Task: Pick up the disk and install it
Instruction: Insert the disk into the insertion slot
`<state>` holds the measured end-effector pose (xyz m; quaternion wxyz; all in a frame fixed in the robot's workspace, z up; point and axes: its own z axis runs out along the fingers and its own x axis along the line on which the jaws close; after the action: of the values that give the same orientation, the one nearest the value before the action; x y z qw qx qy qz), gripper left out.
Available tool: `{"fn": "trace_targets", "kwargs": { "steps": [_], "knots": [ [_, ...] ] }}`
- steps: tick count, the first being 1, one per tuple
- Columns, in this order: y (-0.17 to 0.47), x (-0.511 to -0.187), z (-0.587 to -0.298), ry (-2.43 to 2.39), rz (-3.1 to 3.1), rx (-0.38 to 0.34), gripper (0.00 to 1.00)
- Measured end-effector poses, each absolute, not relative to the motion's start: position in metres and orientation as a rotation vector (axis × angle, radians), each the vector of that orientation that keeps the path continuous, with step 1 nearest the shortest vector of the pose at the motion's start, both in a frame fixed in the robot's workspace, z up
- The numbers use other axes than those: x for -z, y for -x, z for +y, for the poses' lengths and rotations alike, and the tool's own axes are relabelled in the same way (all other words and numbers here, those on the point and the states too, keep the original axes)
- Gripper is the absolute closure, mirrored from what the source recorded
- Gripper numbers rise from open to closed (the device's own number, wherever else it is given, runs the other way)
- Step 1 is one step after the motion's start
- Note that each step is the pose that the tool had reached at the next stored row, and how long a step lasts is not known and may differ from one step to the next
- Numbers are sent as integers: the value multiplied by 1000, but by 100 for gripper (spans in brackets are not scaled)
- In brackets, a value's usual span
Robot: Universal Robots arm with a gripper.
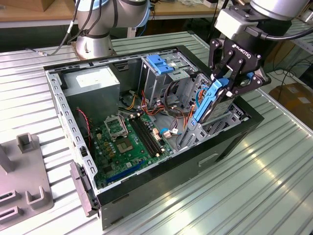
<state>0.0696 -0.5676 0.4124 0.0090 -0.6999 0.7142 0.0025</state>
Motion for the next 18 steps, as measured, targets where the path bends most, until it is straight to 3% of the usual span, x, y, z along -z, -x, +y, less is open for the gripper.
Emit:
{"fn": "trace_targets", "kwargs": {
  "steps": [18],
  "knots": [
    [-70,-401,-568,2186,2231,-8,63]
  ]
}}
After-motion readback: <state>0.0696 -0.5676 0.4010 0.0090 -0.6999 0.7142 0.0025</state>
